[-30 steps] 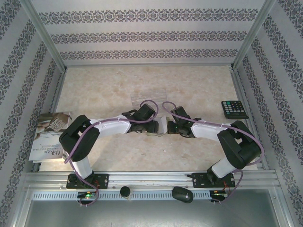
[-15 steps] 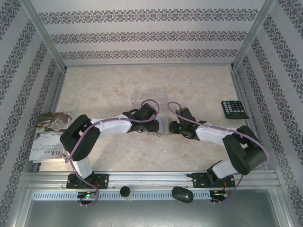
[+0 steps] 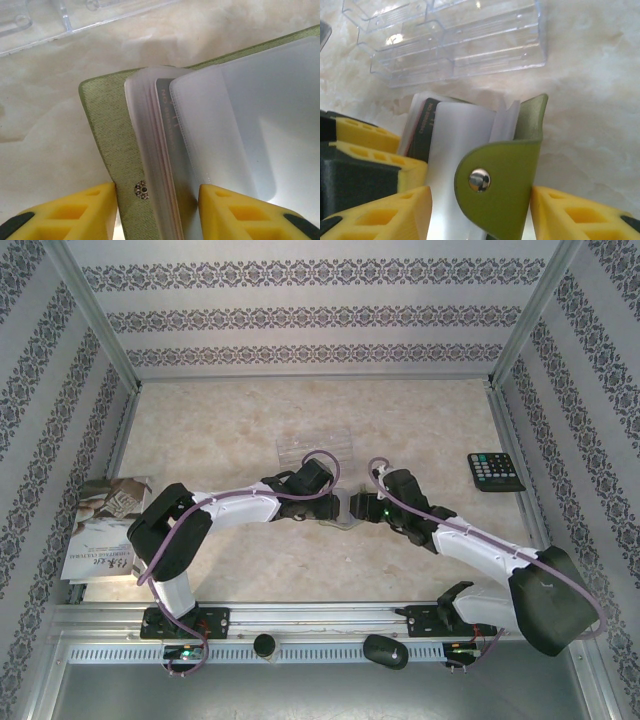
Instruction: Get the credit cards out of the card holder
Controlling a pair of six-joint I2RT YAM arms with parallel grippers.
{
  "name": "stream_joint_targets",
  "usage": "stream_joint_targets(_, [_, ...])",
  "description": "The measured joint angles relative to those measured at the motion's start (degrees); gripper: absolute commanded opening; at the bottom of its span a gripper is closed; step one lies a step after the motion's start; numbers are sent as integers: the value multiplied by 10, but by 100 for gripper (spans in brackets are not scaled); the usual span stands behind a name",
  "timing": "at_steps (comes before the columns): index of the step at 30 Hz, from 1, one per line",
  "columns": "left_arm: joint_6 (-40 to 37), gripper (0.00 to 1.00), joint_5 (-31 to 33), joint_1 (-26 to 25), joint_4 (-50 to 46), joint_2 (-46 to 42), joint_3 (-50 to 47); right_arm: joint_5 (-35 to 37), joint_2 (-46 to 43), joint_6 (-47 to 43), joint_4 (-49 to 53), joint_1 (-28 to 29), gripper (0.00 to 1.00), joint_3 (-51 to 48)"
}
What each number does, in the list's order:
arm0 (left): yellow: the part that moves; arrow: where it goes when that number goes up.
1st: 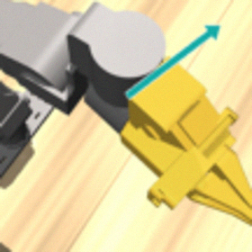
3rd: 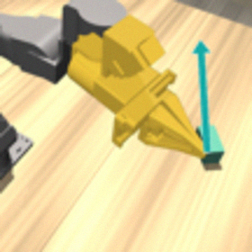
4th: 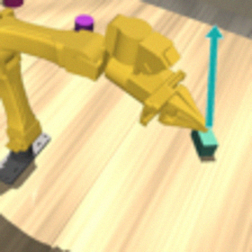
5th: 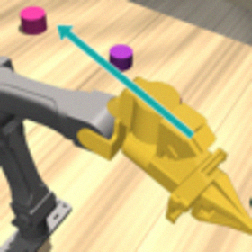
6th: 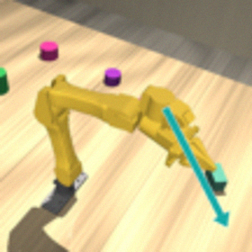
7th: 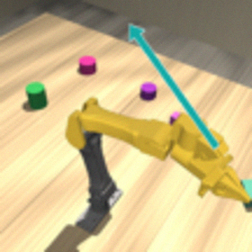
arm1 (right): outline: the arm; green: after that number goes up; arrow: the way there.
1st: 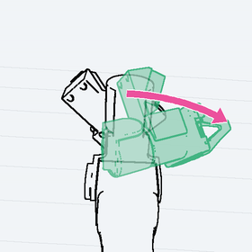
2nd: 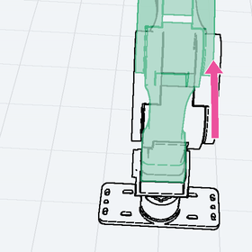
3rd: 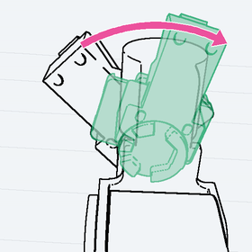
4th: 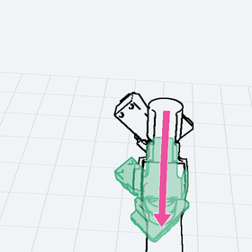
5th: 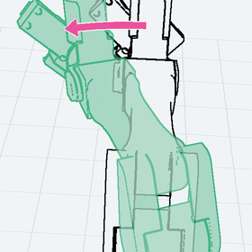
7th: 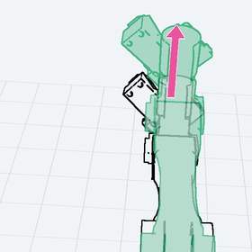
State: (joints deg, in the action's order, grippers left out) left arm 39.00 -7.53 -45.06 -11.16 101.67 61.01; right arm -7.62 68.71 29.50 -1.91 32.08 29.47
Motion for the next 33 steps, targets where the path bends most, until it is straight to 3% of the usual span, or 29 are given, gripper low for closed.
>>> stream_joint_targets(7, [0,46,-14,-4,0,0,1,14,-5,-24,35,22,68,0])
stream_joint_targets(15, [0,47,-20,-7,1,1,12,54,-12,-25,61,23,68,0])
stream_joint_targets(24, [4,46,-42,-8,12,35,41,85,-78,-17,67,9,63,-12])
stream_joint_targets(33, [4,47,-61,-38,14,90,129,116,-170,10,76,-24,63,-57])
